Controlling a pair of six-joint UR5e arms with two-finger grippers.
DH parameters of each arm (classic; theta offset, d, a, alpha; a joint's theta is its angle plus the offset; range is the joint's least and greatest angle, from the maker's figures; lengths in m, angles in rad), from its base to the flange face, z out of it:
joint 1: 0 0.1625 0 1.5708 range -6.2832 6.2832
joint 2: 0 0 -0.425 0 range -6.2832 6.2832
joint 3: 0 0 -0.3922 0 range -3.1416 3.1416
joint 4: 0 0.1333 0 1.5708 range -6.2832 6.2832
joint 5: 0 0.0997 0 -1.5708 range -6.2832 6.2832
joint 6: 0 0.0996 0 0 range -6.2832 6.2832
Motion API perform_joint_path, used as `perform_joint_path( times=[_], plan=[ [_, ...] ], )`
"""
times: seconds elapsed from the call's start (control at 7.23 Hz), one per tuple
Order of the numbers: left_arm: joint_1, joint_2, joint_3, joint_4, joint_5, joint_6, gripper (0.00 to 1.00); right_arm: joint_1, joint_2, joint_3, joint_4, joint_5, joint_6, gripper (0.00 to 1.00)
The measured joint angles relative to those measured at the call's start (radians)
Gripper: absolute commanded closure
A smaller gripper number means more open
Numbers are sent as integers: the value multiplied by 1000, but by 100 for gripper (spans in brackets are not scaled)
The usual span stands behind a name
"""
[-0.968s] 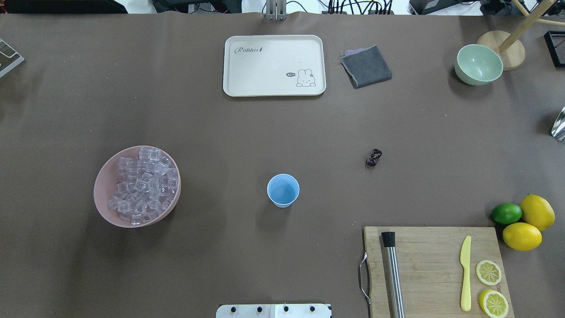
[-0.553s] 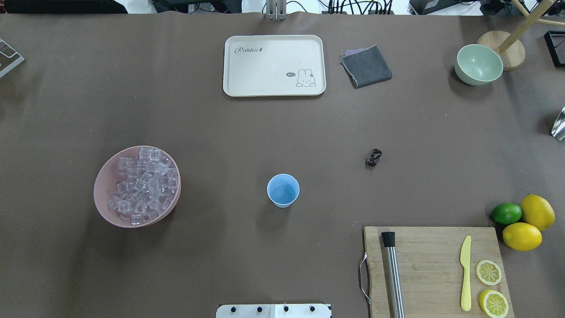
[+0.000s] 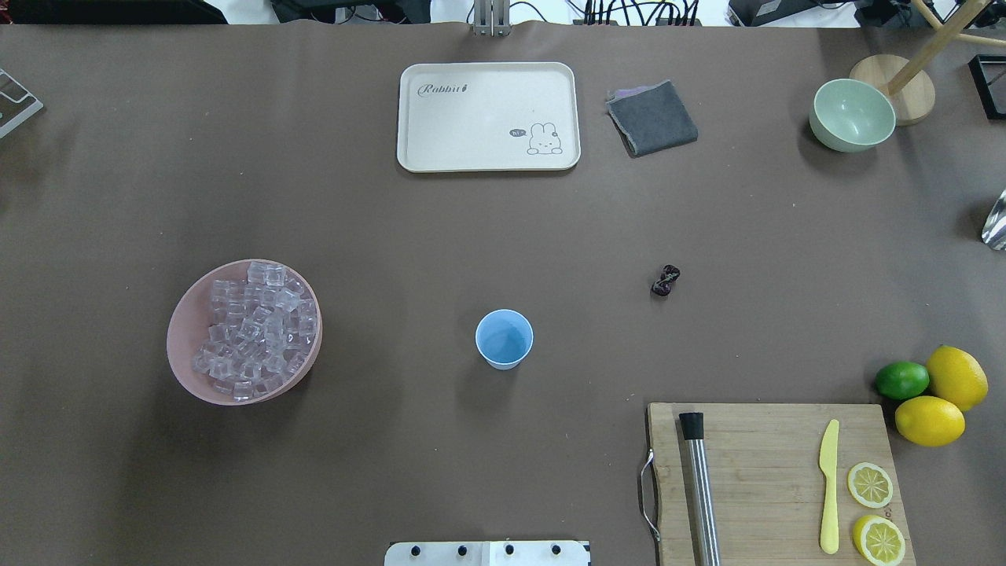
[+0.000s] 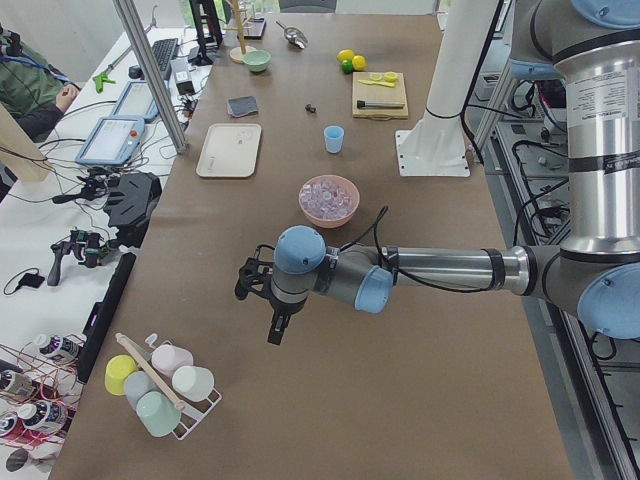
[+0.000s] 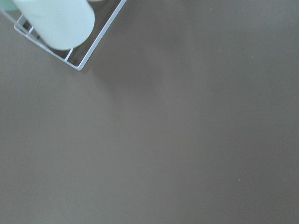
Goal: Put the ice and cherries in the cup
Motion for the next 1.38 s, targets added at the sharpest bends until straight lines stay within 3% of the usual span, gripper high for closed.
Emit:
perform_joint_path(
  times=[0.55, 0.83, 1.11, 1.38],
  plan=[
    [28, 8, -9, -258, -3, -85, 2, 0, 2, 10, 63, -3, 68, 0],
    [127, 4, -16, -390, 5, -189, 2, -38, 12, 44, 64, -12, 155, 0],
    [239, 2, -63, -411, 54, -292, 2, -112, 21, 94, 70, -42, 305, 0],
    [398, -8, -158, -412, 135, -533, 2, -149, 21, 104, 91, -52, 359, 1]
  ],
)
